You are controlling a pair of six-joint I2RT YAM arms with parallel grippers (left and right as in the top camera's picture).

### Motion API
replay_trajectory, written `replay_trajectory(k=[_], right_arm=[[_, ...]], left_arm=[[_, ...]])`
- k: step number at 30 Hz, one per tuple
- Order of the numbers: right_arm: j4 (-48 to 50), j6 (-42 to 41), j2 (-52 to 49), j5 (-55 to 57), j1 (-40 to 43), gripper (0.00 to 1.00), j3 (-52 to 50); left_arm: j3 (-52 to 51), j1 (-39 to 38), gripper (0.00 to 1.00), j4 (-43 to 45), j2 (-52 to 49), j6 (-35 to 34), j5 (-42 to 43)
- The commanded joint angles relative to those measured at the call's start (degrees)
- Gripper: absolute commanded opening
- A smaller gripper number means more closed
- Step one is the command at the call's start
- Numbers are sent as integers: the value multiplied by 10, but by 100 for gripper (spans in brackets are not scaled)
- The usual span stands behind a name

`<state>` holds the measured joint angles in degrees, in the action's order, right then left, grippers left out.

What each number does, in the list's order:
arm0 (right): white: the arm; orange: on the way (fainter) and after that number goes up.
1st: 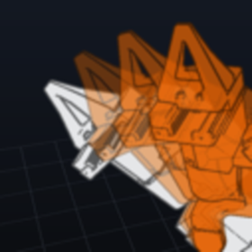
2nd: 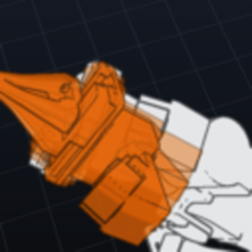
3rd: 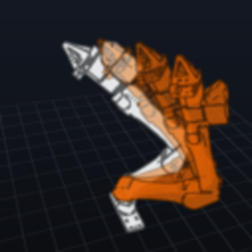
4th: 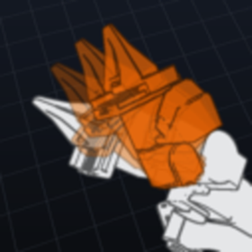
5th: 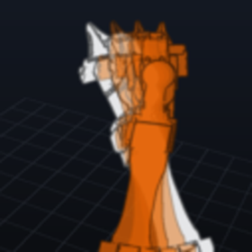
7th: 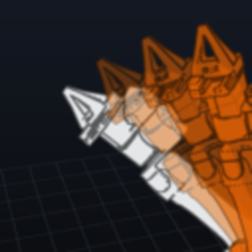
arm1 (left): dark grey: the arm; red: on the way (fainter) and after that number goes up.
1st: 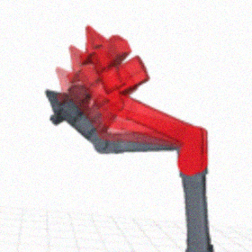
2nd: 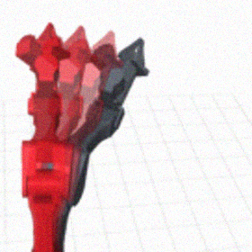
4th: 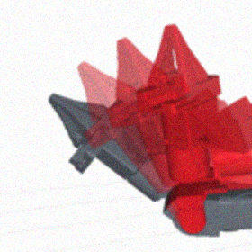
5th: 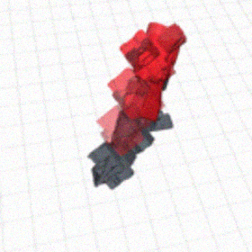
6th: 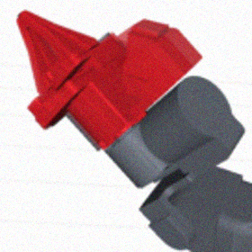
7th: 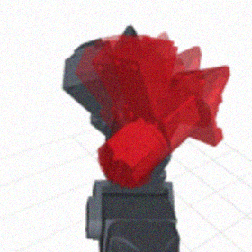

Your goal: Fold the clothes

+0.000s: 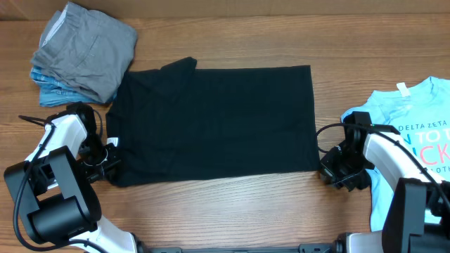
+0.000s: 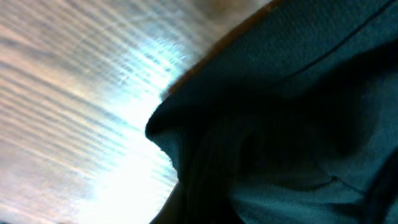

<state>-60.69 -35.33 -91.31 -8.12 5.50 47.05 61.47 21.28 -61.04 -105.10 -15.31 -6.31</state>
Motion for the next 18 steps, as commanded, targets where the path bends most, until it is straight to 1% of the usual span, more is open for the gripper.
replay_trajectory(k=[1,2,3,4,5,6,8,10,11,14,16,18], right_arm=[[-13,-3,28,55,-1,16,16],[-11,-2,34,53,-1,16,16],[-5,8,38,48,-1,20,16],[5,27,40,30,-1,31,16],[14,40,41,11,-1,44,16],[22,41,41,0,-1,50,15],[51,41,40,-19,-1,59,6],[83,41,38,-43,-1,61,-4],[104,41,34,-59,-1,62,-10],[132,34,24,-69,-1,61,-23],[143,3,20,-70,-1,58,-32],[164,-15,20,-70,-1,57,-45]], left_arm=[[-5,5,8,-5,14,-19,-32],[-5,5,9,-4,14,-19,-32],[-5,5,10,-2,14,-19,-31],[-5,4,13,2,14,-19,-29],[-5,5,14,5,14,-18,-27],[-5,5,15,8,14,-19,-26],[-5,4,21,13,14,-18,-16],[-5,5,27,16,14,-15,-4],[-5,5,34,19,14,-14,1],[-5,5,47,24,14,-14,4],[-5,5,52,24,14,-14,4],[-5,5,54,24,14,-14,4]])
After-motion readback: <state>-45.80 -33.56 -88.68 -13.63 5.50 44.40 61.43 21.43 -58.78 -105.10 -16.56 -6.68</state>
